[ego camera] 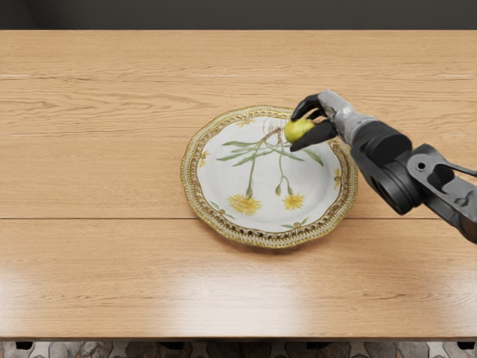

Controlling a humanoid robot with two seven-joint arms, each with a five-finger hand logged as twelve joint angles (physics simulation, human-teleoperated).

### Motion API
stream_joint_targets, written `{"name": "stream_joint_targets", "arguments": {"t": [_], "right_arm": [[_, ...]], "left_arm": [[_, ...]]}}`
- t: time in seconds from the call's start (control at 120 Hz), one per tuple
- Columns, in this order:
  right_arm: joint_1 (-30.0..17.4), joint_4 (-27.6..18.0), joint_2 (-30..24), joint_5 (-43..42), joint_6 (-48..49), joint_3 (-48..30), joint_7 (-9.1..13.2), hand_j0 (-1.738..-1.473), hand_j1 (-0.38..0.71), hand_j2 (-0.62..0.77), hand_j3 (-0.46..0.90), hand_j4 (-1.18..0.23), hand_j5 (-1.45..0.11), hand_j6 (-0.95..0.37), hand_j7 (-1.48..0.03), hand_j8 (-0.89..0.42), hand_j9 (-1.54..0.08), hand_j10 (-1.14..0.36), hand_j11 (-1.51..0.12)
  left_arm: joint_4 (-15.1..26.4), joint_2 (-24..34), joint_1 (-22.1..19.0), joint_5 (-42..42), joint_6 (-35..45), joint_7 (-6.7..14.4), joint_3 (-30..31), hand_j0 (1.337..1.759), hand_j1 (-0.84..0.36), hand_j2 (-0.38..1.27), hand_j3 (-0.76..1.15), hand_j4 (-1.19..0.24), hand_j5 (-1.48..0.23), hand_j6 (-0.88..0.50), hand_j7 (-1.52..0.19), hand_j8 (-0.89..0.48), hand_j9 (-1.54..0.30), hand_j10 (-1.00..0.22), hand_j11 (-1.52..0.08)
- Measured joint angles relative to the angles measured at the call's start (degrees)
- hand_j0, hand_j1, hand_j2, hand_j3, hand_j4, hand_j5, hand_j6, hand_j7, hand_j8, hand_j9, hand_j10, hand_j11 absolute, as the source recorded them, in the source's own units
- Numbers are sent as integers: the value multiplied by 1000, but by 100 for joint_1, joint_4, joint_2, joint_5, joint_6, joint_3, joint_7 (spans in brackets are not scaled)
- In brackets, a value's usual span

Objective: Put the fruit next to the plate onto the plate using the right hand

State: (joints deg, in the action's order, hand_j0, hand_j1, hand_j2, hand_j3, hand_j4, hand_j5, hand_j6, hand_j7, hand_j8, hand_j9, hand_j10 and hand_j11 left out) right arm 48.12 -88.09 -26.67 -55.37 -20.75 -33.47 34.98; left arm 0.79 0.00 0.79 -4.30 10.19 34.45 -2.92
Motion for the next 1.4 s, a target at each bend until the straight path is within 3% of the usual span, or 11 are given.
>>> {"name": "stream_joint_targets", "arguments": {"t": [0.233, 0.3, 0.45, 0.658, 0.967, 1.192, 1.4], "right_arm": [[-11, 1, 194, -35, -8, 86, -1, -1656, 275, 339, 1, -813, -1170, -425, -1099, -386, -1151, -707, -1160], [-8, 5, 212, -96, -19, 110, 1, -1656, 205, 244, 0, -680, -968, -395, -915, -368, -954, -603, -961], [12, 10, 223, -187, -30, 146, 2, -1657, -69, 116, 0, -338, -480, -202, -455, -189, -473, -302, -477], [50, 5, 226, -115, 12, 67, 2, -1658, -249, 42, 0, -122, -173, -74, -164, -69, -171, -109, -172], [-109, -6, 34, 1401, 2488, -1259, 2, -1658, -327, 10, 0, -28, -38, -17, -36, -16, -38, -25, -38], [-519, 3, -854, 2957, 4868, -1972, 2, -1658, -342, 4, 0, -9, -13, -6, -12, -5, -13, -8, -13], [-772, 75, -1486, 3925, 5480, -2082, 2, -1658, -347, 2, 0, -4, -5, -2, -4, -2, -5, -3, -5]], "left_arm": [[0, 0, 0, 0, 0, -1, 0, 1658, 349, 1, 0, -2, 0, -3, 0, -2, 0, -2, 0], [0, 0, 0, 0, 0, -1, 0, 1658, 349, 1, 0, -2, 0, -3, 0, -2, 0, -2, 0], [0, 0, 0, 0, 0, 0, 0, 1658, 349, 1, 0, -2, 0, -3, 0, -2, 0, -2, 0], [0, 0, 0, 0, 0, 0, 0, 1658, 349, 1, 0, -2, 0, -3, 0, -2, 0, -2, 0], [0, 0, 0, 0, 0, 0, 0, 1658, 349, 1, 0, -2, 0, -3, 0, -3, 0, -2, 0], [0, 0, 0, 0, 0, 0, 0, 1658, 349, 1, 0, -2, 0, -3, 0, -2, 0, -2, 0], [0, 0, 0, 0, 0, 0, 0, 1658, 349, 1, 0, -2, 0, -3, 0, -2, 0, -2, 0]]}}
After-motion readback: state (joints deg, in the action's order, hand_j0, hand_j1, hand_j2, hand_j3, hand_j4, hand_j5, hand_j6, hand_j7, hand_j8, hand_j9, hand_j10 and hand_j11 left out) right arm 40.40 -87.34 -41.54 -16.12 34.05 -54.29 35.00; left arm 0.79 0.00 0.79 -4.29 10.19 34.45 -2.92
